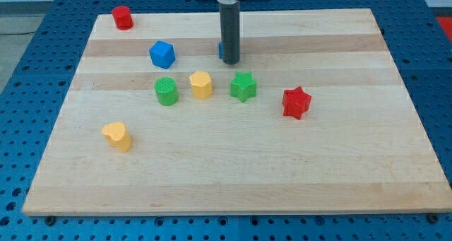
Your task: Place the blue triangle at the top center of the board
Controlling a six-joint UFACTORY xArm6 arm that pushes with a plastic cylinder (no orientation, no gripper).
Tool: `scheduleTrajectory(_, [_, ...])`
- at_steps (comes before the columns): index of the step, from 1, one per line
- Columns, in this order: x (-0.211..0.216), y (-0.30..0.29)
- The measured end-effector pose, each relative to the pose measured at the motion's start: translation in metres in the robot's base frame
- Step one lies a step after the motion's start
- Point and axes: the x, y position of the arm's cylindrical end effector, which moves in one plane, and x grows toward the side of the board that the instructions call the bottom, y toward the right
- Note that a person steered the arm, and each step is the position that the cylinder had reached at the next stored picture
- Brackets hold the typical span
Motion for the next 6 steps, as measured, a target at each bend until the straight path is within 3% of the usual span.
scheduleTrajectory(4, [-0.1, -0.018])
scheduleTrajectory(5, [-0.097, -0.018])
scheduleTrajectory(6, [-0.053, -0.019])
